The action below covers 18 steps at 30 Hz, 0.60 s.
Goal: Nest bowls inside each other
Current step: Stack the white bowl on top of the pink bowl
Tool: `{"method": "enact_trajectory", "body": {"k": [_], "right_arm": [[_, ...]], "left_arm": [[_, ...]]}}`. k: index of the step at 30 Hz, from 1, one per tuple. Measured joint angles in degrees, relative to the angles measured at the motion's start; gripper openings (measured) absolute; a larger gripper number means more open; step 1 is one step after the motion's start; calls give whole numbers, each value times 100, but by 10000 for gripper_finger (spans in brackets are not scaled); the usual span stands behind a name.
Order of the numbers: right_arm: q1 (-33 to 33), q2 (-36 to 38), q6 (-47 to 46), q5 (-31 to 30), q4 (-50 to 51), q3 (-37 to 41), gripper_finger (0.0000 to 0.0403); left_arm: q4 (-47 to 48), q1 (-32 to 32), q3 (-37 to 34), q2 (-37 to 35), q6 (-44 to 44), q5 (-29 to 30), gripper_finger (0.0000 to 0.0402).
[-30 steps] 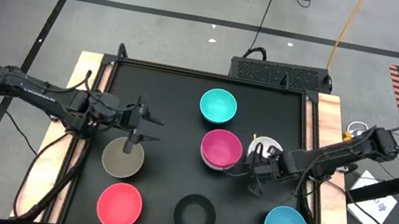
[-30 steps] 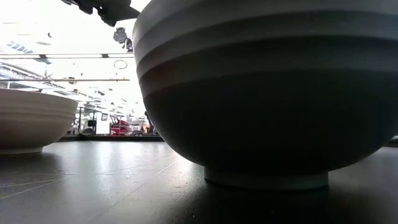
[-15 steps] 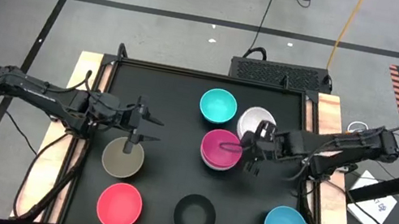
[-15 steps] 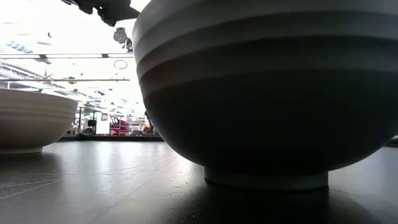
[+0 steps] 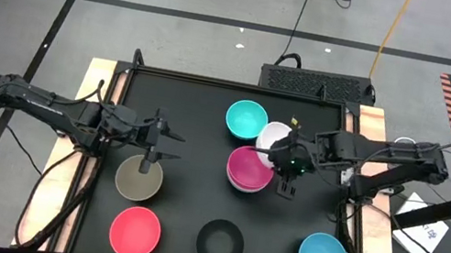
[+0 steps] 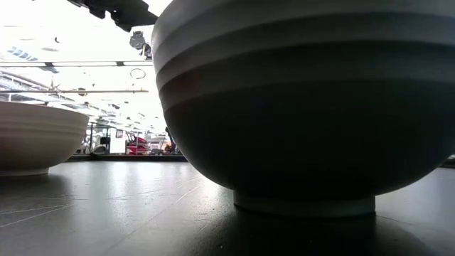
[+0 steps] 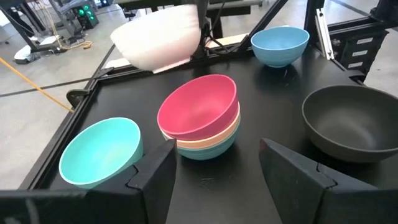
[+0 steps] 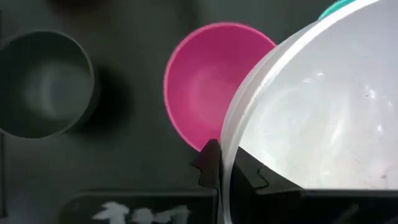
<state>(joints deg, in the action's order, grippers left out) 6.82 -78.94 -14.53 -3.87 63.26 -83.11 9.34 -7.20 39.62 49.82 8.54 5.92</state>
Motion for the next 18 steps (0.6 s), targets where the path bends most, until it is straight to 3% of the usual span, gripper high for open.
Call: {"method": "enact_trajectory", "body": {"k": [18], "right_arm": [[-81,-1469,770,736,-7,-519,0]], "left_arm": [[178,-2,1,0,-12,-16,230]]}}
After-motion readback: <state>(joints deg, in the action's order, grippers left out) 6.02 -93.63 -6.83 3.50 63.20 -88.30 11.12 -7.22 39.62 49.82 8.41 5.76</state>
